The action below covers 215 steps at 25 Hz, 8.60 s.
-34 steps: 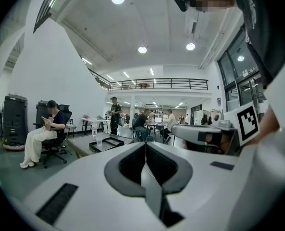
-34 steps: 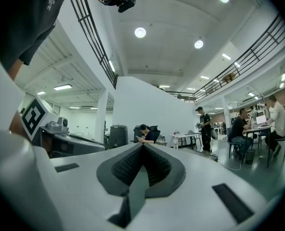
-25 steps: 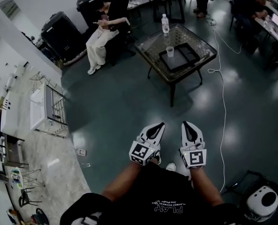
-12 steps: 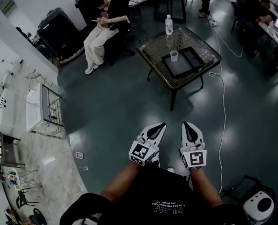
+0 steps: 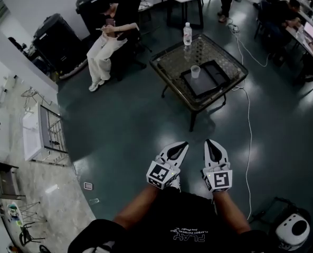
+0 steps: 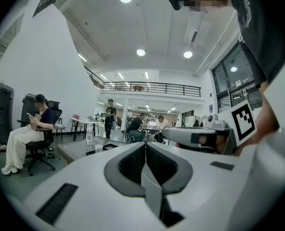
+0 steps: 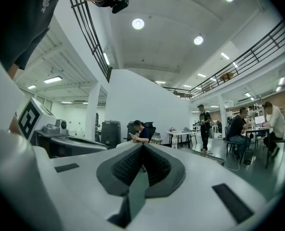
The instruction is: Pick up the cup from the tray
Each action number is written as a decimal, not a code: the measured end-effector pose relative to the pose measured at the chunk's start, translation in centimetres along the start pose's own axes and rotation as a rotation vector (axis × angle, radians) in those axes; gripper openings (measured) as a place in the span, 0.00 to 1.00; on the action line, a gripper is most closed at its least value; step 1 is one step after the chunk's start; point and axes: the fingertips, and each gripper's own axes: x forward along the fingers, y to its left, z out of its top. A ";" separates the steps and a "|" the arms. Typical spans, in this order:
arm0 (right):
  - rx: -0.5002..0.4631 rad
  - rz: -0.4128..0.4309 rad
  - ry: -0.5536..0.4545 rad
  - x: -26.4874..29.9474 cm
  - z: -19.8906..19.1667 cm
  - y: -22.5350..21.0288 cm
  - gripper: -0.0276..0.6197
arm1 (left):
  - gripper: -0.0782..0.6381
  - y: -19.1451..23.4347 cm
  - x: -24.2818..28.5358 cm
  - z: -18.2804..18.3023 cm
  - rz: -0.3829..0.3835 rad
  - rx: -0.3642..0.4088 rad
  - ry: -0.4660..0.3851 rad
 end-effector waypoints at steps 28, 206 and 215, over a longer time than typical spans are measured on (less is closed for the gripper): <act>-0.027 -0.008 0.012 9.7 -0.1 -3.6 0.06 | 0.12 9.4 6.0 2.4 0.024 -0.039 -0.028; 0.006 -0.294 0.110 37.5 -2.2 -25.1 0.06 | 0.49 32.2 37.8 5.0 -0.241 0.193 0.197; -0.063 -0.326 0.047 38.2 1.3 -26.1 0.06 | 0.49 31.2 37.7 8.5 -0.258 0.205 0.136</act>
